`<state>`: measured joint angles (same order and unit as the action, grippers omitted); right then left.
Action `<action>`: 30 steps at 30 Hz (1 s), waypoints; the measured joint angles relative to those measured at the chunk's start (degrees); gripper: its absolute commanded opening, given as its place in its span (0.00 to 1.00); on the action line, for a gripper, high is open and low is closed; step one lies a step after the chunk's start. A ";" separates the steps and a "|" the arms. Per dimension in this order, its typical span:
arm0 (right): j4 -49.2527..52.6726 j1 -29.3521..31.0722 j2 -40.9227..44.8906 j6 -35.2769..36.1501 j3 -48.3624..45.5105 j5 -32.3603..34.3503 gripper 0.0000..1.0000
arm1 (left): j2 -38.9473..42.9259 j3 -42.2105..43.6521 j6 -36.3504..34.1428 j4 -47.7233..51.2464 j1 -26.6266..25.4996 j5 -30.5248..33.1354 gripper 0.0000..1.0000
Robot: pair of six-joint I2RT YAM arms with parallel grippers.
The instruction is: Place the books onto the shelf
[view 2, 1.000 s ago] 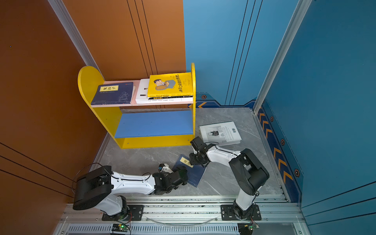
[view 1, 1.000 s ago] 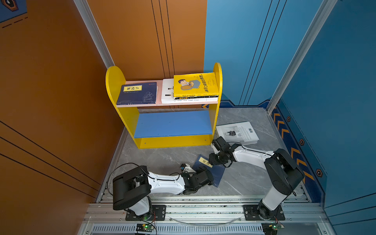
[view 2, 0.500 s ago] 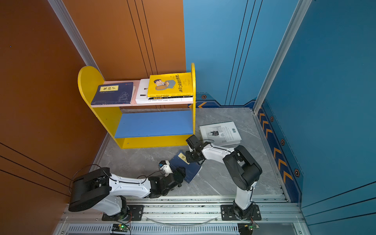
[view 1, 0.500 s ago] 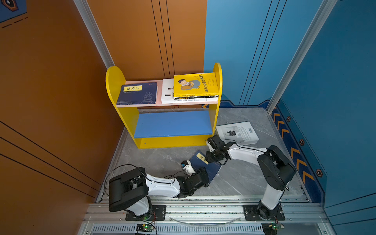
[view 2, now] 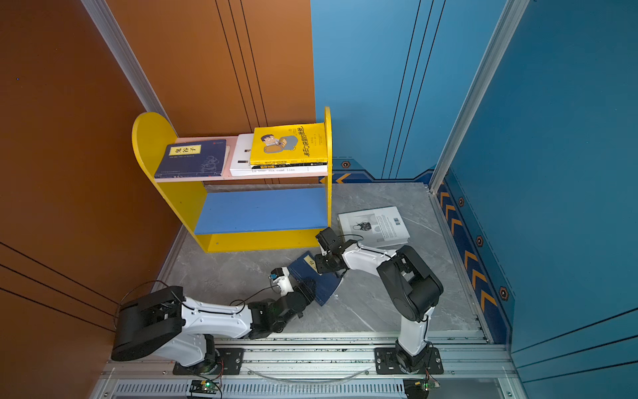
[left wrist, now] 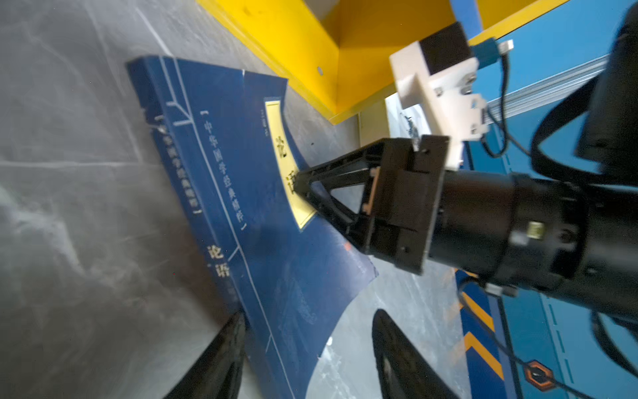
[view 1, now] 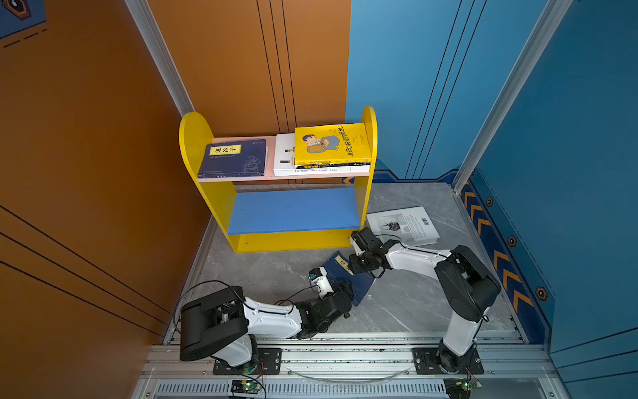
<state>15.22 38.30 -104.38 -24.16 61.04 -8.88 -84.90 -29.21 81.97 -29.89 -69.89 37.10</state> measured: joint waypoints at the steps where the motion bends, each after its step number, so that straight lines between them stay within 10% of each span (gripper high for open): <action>1: 0.02 -0.13 -0.02 -0.11 0.04 -1.40 0.37 | -0.15 0.04 -0.11 -3.19 0.02 -0.13 0.59; 15: 0.22 1.70 -0.70 -0.04 -0.02 -12.15 0.38 | -4.81 2.97 0.94 -25.20 -0.57 3.08 0.65; 30: 0.48 1.03 -0.70 -1.20 0.11 -11.50 0.35 | 26.08 4.66 20.00 32.54 0.98 -0.35 0.75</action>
<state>15.70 39.33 -105.08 -25.36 61.14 -20.38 -58.83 -24.56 101.97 2.66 -68.90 36.75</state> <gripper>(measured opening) 0.353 0.736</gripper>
